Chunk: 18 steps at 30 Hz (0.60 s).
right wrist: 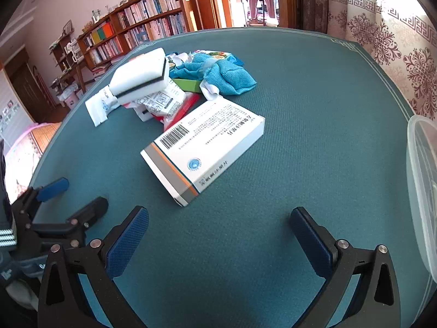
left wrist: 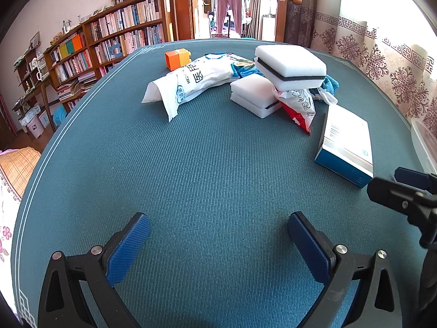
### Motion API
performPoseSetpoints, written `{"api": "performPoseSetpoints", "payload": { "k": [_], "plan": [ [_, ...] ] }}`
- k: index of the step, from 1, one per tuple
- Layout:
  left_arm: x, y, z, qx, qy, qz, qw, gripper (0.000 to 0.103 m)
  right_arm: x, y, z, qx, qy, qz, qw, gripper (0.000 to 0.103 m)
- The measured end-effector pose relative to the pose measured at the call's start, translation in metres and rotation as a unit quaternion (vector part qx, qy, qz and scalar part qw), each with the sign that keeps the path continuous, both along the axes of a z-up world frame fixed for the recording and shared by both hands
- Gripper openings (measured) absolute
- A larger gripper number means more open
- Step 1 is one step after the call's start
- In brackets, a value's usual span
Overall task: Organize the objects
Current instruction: 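Grasp the white barcode medicine box with the right gripper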
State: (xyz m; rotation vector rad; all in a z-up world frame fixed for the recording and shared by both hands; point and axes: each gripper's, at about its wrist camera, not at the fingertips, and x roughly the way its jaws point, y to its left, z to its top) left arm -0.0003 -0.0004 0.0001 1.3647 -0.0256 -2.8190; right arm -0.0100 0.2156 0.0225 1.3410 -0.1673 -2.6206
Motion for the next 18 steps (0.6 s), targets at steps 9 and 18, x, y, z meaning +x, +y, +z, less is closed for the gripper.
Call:
{"api": "performPoseSetpoints", "payload": {
  "k": [9, 18],
  "plan": [
    [0.000, 0.000, 0.000, 0.000, 0.000, 0.000, 1.0000, 0.103, -0.037, -0.025, 0.010, -0.016, -0.001, -0.005, 1.000, 0.103],
    [0.000, 0.000, 0.000, 0.001, 0.000, 0.000, 1.0000, 0.103, -0.063, -0.041, 0.004, 0.010, -0.007, -0.021, 1.000, 0.102]
  ]
}}
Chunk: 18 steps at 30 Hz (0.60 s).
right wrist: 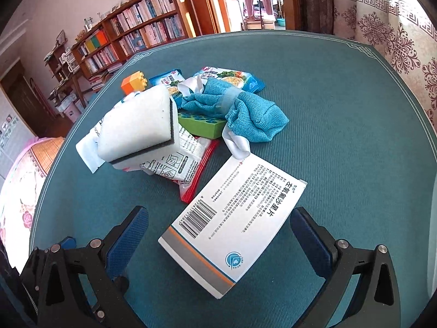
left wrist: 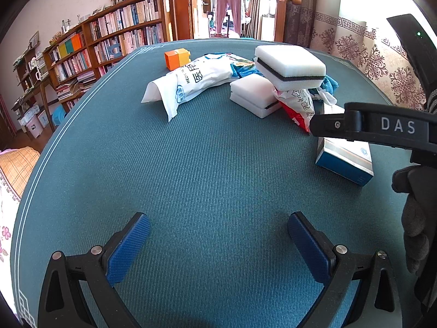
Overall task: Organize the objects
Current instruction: 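Grasp the white barcode medicine box with the right gripper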
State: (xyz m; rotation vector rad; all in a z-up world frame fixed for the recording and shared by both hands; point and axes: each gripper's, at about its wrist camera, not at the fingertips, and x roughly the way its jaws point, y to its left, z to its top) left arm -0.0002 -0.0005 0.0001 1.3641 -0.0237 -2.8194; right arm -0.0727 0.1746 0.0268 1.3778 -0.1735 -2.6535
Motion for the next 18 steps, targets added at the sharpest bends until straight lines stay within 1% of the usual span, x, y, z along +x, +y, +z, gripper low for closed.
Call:
{"api": "performPoseSetpoints", "payload": {
  "k": [1, 3, 4, 6, 8, 11, 18],
  "plan": [
    [0.000, 0.000, 0.000, 0.000, 0.000, 0.000, 1.0000, 0.103, 0.000, 0.002, -0.001, 0.005, -0.002, 0.000, 1.000, 0.097],
    [0.000, 0.000, 0.000, 0.000, 0.000, 0.000, 1.0000, 0.103, 0.002, 0.002, -0.002, 0.021, 0.004, -0.001, 1.000, 0.092],
    [0.000, 0.000, 0.000, 0.000, 0.000, 0.000, 1.0000, 0.103, 0.003, 0.003, -0.002, 0.027, 0.005, 0.000, 1.000, 0.088],
    [0.000, 0.000, 0.000, 0.000, 0.000, 0.000, 1.0000, 0.103, 0.005, 0.007, -0.001, 0.028, 0.008, 0.002, 1.000, 0.083],
    [0.000, 0.000, 0.000, 0.000, 0.000, 0.000, 1.0000, 0.103, 0.010, 0.012, 0.000, 0.032, 0.012, 0.001, 0.999, 0.076],
    [0.000, 0.000, 0.000, 0.000, 0.000, 0.000, 1.0000, 0.103, 0.017, 0.022, 0.000, 0.043, 0.019, -0.008, 0.999, 0.069],
    [0.000, 0.000, 0.000, 0.001, 0.000, 0.000, 1.0000, 0.103, 0.042, 0.050, -0.001, 0.042, 0.034, -0.024, 0.998, 0.068]
  ]
}}
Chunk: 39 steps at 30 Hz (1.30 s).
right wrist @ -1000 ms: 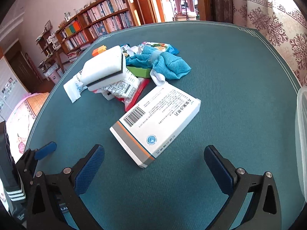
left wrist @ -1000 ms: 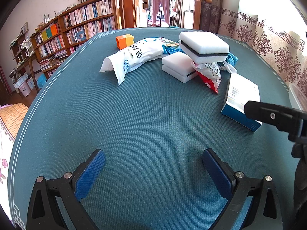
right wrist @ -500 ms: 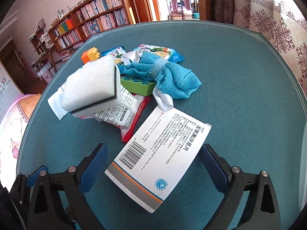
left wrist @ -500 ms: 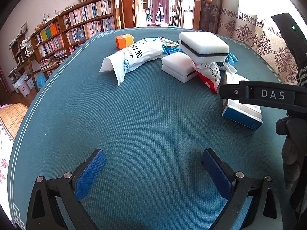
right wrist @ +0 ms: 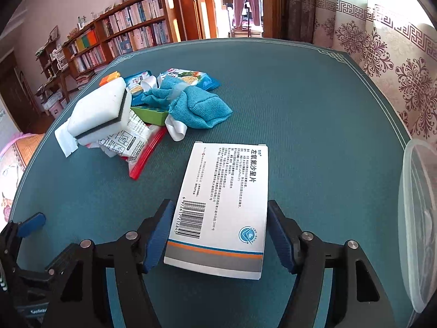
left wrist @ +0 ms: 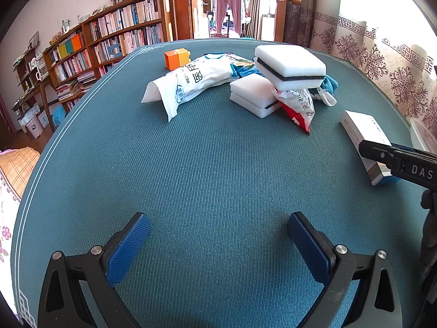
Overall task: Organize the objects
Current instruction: 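Grasp the white barcode medicine box with the right gripper, then grasp the white melamine sponge with the left gripper while the right gripper holds the box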
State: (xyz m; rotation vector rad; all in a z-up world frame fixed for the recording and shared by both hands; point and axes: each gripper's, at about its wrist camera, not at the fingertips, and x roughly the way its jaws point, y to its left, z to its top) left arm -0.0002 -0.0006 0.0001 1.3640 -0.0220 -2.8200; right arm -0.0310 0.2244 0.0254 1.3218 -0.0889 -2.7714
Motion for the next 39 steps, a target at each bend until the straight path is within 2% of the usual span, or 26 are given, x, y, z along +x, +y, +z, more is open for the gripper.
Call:
{"api": "performPoseSetpoints", "payload": {
  "k": [7, 14, 21, 29, 36, 39],
  "plan": [
    [0.000, 0.000, 0.003, 0.007, -0.001, -0.015, 0.9999, 0.103, 0.018, 0.015, -0.001, 0.008, 0.002, 0.002, 1.000, 0.068],
    [-0.014, 0.007, 0.020, 0.008, 0.017, -0.008, 0.9998, 0.103, 0.022, 0.013, -0.006, 0.055, 0.016, 0.020, 0.998, 0.068],
    [-0.041, 0.022, 0.048, 0.010, 0.044, -0.007, 0.9989, 0.103, 0.021, 0.020, -0.005, 0.028, 0.024, 0.018, 0.999, 0.070],
    [-0.072, 0.039, 0.066, 0.023, 0.058, -0.002, 0.9980, 0.103, 0.022, 0.016, -0.007, 0.029, 0.029, 0.023, 0.999, 0.075],
    [-0.096, 0.056, 0.066, -0.005, 0.067, 0.004, 0.9977, 0.103, 0.022, 0.016, -0.007, 0.031, 0.029, 0.026, 0.999, 0.077],
    [-0.100, 0.059, 0.063, -0.003, 0.066, 0.006, 0.9978, 0.103, 0.022, 0.016, -0.007, 0.030, 0.029, 0.027, 0.999, 0.078]
  ]
}}
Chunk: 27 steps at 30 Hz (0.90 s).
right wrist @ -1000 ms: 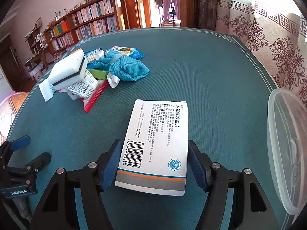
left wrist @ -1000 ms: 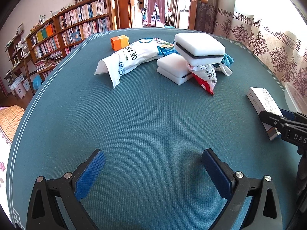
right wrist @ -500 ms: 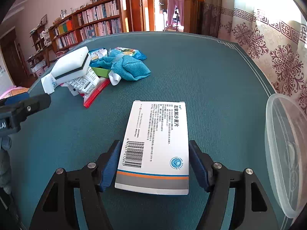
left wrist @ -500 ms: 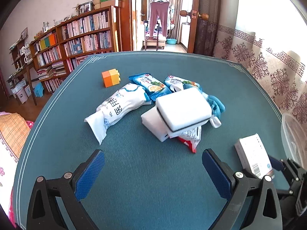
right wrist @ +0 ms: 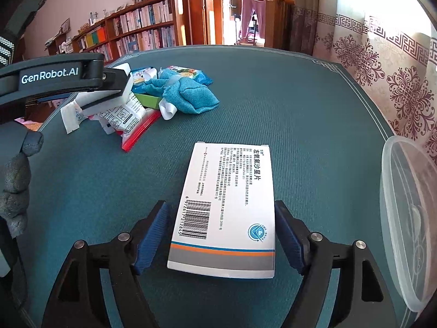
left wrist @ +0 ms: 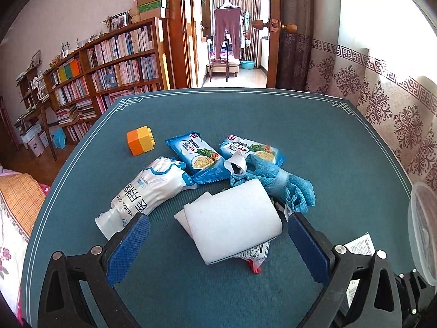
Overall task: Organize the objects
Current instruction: 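Grasp the white melamine sponge with the left gripper while the right gripper holds the box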
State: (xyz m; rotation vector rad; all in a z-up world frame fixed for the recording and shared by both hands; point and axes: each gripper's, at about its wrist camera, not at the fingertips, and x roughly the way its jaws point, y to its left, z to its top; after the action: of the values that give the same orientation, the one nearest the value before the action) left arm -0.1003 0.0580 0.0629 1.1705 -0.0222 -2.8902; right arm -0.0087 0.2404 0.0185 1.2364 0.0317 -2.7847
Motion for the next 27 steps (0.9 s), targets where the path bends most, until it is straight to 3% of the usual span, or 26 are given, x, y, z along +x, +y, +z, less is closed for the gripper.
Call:
{"api": "performPoseSetpoints", "payload": {
  "k": [3, 7, 11, 21, 24, 27],
  "plan": [
    [0.000, 0.002, -0.003, -0.004, 0.003, 0.004, 1.0000, 0.102, 0.000, 0.000, 0.000, 0.000, 0.000, 0.000, 1.000, 0.078],
    [0.000, 0.002, -0.007, -0.002, -0.004, -0.003, 1.0000, 0.083, 0.000, -0.001, 0.000, 0.003, 0.000, 0.000, 1.000, 0.078],
    [0.002, 0.000, -0.008, 0.000, -0.008, 0.001, 1.0000, 0.074, 0.000, -0.001, 0.000, 0.003, -0.001, 0.000, 1.000, 0.078],
    [0.021, -0.010, 0.006, 0.013, 0.011, 0.011, 0.9998, 0.072, 0.000, -0.001, 0.000, 0.001, 0.000, -0.001, 1.000, 0.077],
    [0.028, -0.011, 0.009, 0.017, 0.013, 0.012, 0.9997, 0.072, 0.000, 0.003, 0.002, -0.004, 0.005, -0.011, 1.000, 0.067],
    [0.035, -0.011, 0.013, 0.019, 0.016, 0.011, 0.9996, 0.072, 0.001, 0.005, 0.002, -0.012, 0.007, -0.013, 1.000, 0.064]
  ]
}}
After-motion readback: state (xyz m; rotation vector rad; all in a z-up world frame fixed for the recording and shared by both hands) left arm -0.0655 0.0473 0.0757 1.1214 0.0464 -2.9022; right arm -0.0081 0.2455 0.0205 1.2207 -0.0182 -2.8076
